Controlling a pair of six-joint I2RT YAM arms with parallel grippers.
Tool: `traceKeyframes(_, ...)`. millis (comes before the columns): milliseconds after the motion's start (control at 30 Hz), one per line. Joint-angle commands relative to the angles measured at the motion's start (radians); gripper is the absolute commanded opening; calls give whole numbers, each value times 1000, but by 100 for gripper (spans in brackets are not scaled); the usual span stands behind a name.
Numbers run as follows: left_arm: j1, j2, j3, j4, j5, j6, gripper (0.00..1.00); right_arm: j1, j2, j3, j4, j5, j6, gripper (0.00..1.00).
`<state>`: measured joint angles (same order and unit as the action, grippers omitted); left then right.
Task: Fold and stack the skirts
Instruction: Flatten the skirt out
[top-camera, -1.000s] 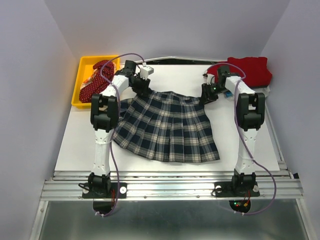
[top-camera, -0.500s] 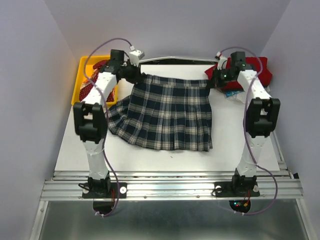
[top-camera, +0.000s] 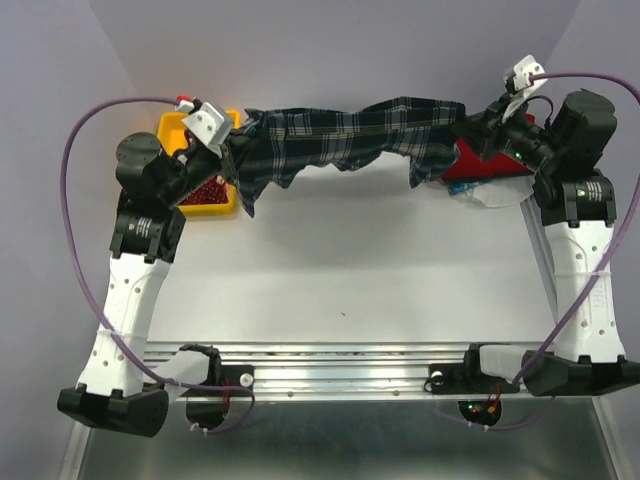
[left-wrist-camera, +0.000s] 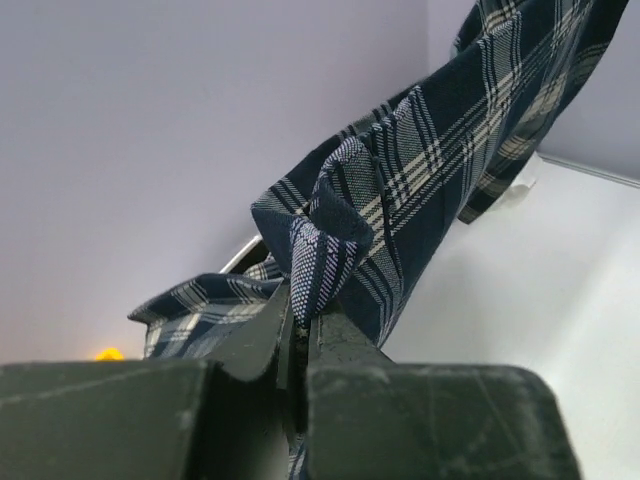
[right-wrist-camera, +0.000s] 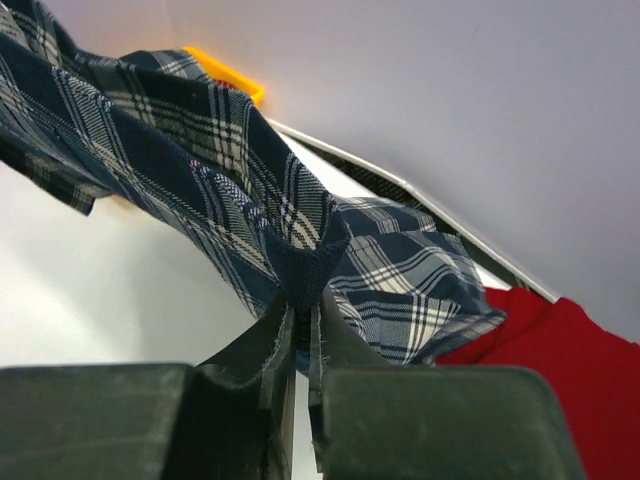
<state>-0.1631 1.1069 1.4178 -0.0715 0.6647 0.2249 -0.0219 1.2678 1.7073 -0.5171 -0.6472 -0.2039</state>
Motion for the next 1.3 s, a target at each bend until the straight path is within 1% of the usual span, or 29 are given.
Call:
traceKeyframes(0,79,-157,-124,26,-166,19,0,-85,-56,-67,-26,251,-97,1)
traceKeyframes(100,77,-274,-190,16,-183,-24,0,-85,-137,-86,-50,256,-98,1)
traceKeyframes(167,77,-314,-194,-5,-203,-50,0,-85,-154,-78,-60,268,-92,1)
traceKeyframes(233,77,-314,-181,-22,-201,-55,0,-85,-137,-69,-61,294,-92,1)
traceKeyframes(333,77,-256,-166,-47,-195,-65,0,-85,-52,-49,-67,310,-88,1)
traceKeyframes(433,68,-144,-174,-65,-178,-88,0,-85,66,-60,-64,265,-69,1)
traceKeyframes(467,51,-71,-178,-68,-180,-101,0,-85,140,-67,-61,247,-60,1)
traceKeyframes(567,16,69,-159,-68,-217,-120,0,-56,266,-74,-54,264,-55,1)
traceKeyframes(600,1,173,-146,-67,-244,-130,1,-46,310,-75,-34,274,-46,1)
traceKeyframes(633,-1,283,-104,-59,-250,-150,8,-27,405,-55,-31,303,-39,15)
traceKeyframes(667,-1,338,-70,-60,-260,-156,37,-17,457,-32,-31,316,-22,34)
traceKeyframes(700,-1,394,-30,-65,-272,-162,50,-16,513,4,-55,346,-11,51)
traceKeyframes(733,-1,444,19,-95,-287,-164,68,-4,621,97,-75,359,1,64)
traceKeyframes(767,-1,540,133,-121,-303,-162,80,-4,672,156,-101,368,14,79)
traceKeyframes(800,0,580,189,-145,-333,-157,95,-4,717,213,-156,376,27,84)
traceKeyframes(900,7,665,366,-227,-390,-130,98,-4,826,395,-245,444,5,84)
traceKeyframes(967,7,665,388,-252,-408,-116,98,-4,826,411,-256,451,-18,84)
traceKeyframes(1000,7,645,377,-255,-418,-105,98,-4,803,382,-258,446,-47,83)
traceKeyframes(1033,7,631,356,-257,-418,-98,97,-4,783,352,-256,420,-63,81)
traceKeyframes(1067,-1,604,304,-267,-418,-91,97,-4,765,318,-256,400,-78,75)
traceKeyframes(1100,-7,588,273,-272,-418,-82,94,-4,734,286,-264,385,-107,72)
traceKeyframes(1133,-15,573,238,-278,-416,-64,91,5,722,220,-271,356,-129,69)
traceKeyframes(1167,-21,555,166,-289,-407,-55,89,5,714,192,-288,342,-149,62)
traceKeyframes(1200,-36,523,130,-292,-399,-50,83,5,700,133,-314,337,-179,59)
traceKeyframes(1233,-44,504,92,-294,-390,-45,79,14,693,100,-325,321,-199,57)
traceKeyframes(1267,-53,472,25,-301,-373,-38,76,23,687,72,-340,311,-219,53)
